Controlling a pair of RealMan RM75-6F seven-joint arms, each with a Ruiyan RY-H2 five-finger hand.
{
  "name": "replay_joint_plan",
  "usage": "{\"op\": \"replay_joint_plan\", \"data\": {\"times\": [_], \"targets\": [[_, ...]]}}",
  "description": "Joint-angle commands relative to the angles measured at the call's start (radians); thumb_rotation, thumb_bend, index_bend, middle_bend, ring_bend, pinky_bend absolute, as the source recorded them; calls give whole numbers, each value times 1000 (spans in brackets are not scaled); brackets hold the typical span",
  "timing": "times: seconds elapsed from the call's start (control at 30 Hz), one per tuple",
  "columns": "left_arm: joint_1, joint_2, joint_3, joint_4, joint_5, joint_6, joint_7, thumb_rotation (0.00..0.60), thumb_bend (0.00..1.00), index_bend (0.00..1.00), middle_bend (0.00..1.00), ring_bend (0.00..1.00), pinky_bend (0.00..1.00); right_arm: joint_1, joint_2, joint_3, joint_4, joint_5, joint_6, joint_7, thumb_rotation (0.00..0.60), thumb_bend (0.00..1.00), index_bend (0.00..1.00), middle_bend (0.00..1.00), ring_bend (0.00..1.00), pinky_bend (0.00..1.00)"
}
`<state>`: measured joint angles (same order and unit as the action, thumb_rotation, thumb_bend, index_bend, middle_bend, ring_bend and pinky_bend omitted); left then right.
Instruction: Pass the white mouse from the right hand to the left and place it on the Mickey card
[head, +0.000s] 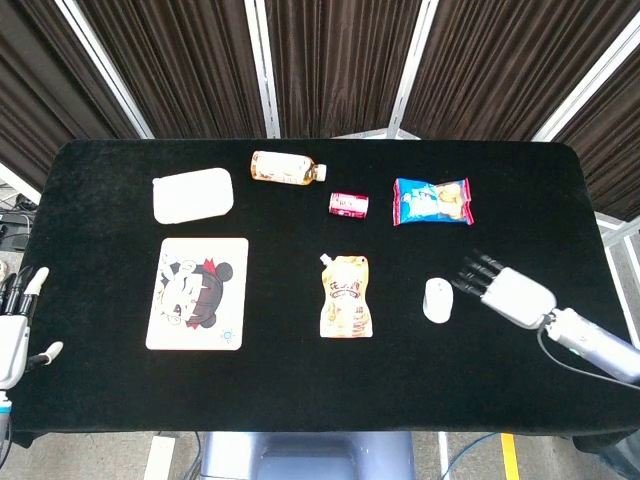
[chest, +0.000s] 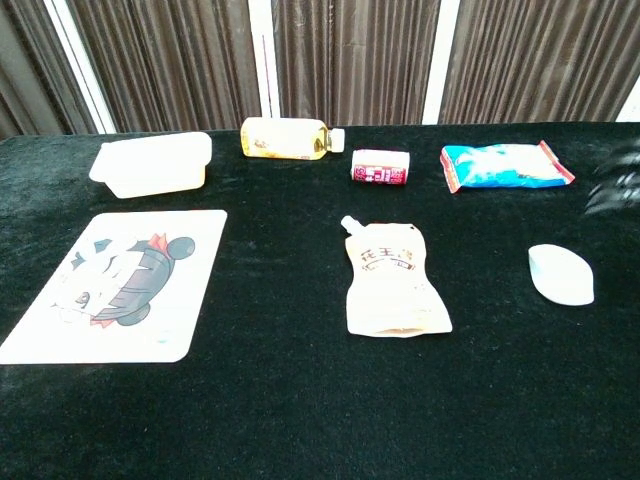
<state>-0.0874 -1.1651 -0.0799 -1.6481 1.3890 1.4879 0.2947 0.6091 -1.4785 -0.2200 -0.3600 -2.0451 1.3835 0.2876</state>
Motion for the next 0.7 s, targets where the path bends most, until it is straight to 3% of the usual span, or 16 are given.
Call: {"op": "replay_joint_plan", "data": {"times": [0.03, 0.57, 0.7], "targets": [[-7, -10, -6, 10, -18, -13, 9, 600, 0, 0, 0, 0, 0, 40, -88, -56, 111, -40, -17, 56, 600, 0, 82, 125, 0, 48], [-18, -16, -21, 29, -71, -41, 10, 600, 0, 0, 0, 0, 0, 86, -206, -75, 174, 2, -69, 118, 600, 0, 81, 130, 0, 93], [-21, -17, -21, 34, -79, -47, 11, 600, 0, 0, 0, 0, 0, 95, -232, -76, 176, 16, -73, 133, 600, 98, 82, 130, 0, 157]]}}
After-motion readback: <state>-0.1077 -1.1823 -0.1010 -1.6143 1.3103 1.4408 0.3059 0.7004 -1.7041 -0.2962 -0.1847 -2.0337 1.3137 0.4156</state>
